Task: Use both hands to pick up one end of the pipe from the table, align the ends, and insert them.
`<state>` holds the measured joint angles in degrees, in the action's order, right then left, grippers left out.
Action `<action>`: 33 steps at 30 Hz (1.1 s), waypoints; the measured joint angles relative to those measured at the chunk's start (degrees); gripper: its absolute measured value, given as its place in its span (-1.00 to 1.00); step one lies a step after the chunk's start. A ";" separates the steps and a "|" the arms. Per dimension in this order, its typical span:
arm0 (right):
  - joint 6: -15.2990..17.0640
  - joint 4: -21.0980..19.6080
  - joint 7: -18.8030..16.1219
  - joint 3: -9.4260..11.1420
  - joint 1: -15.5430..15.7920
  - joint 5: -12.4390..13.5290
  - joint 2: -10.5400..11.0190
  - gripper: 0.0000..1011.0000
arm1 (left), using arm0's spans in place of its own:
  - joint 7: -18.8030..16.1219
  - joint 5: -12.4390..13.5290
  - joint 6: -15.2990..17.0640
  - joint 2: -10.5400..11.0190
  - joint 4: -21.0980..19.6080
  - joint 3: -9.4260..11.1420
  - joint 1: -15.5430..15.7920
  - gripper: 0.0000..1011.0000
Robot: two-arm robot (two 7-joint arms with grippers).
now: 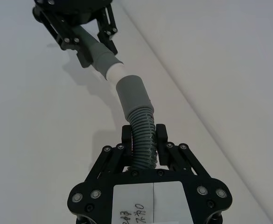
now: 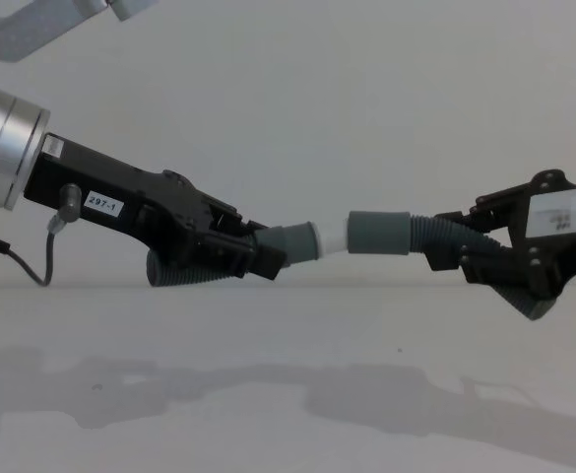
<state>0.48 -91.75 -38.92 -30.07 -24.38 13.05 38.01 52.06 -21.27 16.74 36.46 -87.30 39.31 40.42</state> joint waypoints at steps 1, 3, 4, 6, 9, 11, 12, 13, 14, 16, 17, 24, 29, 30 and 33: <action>-0.15 -0.02 -0.08 -0.06 -0.02 0.02 0.02 -0.42 | 0.07 -0.03 -0.07 -0.01 0.05 0.05 0.04 -0.30; -0.39 -0.05 -0.29 -0.17 -0.08 0.06 0.07 -0.42 | 0.19 -0.08 -0.16 -0.02 0.14 0.15 0.16 -0.30; -0.66 -0.11 -0.51 -0.28 -0.17 0.11 0.11 -0.42 | 0.31 -0.15 -0.27 -0.03 0.23 0.26 0.23 -0.30; -1.08 -0.19 -0.90 -0.46 -0.32 0.21 0.18 -0.42 | 0.42 -0.23 -0.39 -0.04 0.31 0.36 0.34 -0.30; -1.58 -0.23 -1.32 -0.72 -0.48 0.31 0.23 -0.42 | 0.64 -0.39 -0.61 -0.04 0.46 0.54 0.50 -0.30; -1.79 -0.24 -1.49 -0.86 -0.59 0.37 0.27 -0.42 | 0.80 -0.53 -0.80 0.00 0.53 0.65 0.59 -0.30; -1.85 -0.24 -1.55 -0.92 -0.64 0.38 0.28 -0.42 | 0.84 -0.57 -0.85 0.02 0.55 0.69 0.62 -0.30; -2.00 -0.24 -1.74 -1.03 -0.74 0.44 0.30 -0.42 | 0.89 -0.63 -0.92 0.04 0.57 0.71 0.65 -0.30; -2.06 -0.24 -1.79 -1.10 -0.78 0.47 0.31 -0.42 | 0.97 -0.73 -1.04 0.09 0.60 0.76 0.72 -0.30; -2.14 -0.24 -2.03 -1.27 -0.93 0.62 0.31 -0.42 | 1.04 -0.82 -1.15 0.11 0.62 0.82 0.75 -0.30; -2.16 -0.24 -2.10 -1.32 -0.98 0.68 0.32 -0.42 | 1.11 -0.90 -1.23 0.14 0.65 0.86 0.77 -0.30; -2.37 -0.20 -2.55 -1.71 -1.30 0.97 0.34 -0.42 | 1.31 -1.13 -1.51 0.25 0.72 1.00 0.90 -0.30; -2.44 -0.18 -2.67 -1.87 -1.42 1.13 0.34 -0.42 | 1.41 -1.25 -1.65 0.35 0.76 1.08 0.94 -0.30; -2.45 -0.17 -2.69 -1.89 -1.43 1.14 0.34 -0.42 | 1.42 -1.26 -1.66 0.35 0.76 1.08 0.94 -0.30; -2.50 -0.15 -2.75 -1.96 -1.47 1.19 0.33 -0.42 | 1.45 -1.31 -1.71 0.36 0.78 1.10 0.96 -0.30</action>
<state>-2.01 -91.90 -41.68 -32.02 -25.85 14.24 38.35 53.52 -22.58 15.03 36.82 -86.52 40.41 41.38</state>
